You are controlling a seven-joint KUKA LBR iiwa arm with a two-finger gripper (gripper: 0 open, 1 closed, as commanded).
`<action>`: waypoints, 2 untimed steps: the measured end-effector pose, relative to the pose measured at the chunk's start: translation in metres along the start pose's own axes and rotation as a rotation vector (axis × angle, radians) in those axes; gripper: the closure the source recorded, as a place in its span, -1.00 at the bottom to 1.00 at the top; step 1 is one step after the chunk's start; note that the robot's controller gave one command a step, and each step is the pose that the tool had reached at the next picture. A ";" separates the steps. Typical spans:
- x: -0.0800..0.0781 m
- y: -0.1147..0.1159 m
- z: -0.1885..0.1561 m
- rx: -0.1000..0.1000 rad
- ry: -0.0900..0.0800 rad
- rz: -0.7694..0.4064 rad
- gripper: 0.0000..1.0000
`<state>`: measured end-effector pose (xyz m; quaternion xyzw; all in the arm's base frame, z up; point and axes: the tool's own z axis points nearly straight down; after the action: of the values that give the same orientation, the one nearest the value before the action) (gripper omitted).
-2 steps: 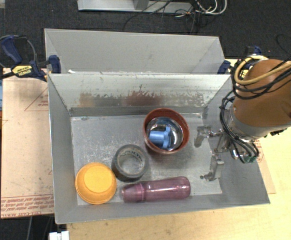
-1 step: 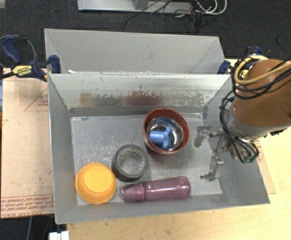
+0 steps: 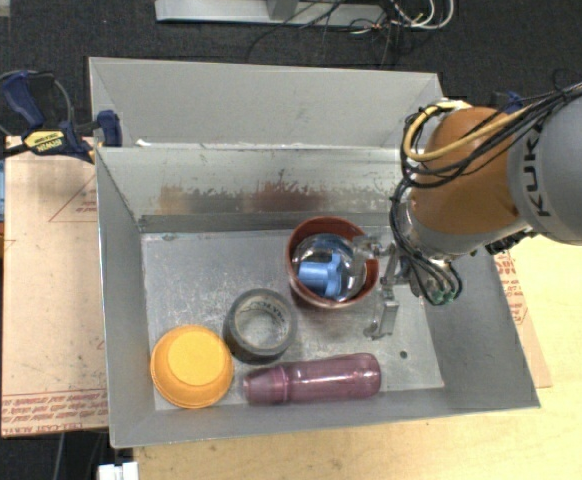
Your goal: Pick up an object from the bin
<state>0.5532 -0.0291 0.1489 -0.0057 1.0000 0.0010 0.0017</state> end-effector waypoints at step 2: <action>-0.006 0.004 0.028 0.003 -0.007 -0.010 -1.00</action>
Offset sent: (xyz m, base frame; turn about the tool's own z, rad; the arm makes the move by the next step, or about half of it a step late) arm 0.0000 0.0000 0.0000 0.0000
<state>0.5596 -0.0245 0.1214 -0.0105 0.9999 -0.0005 0.0055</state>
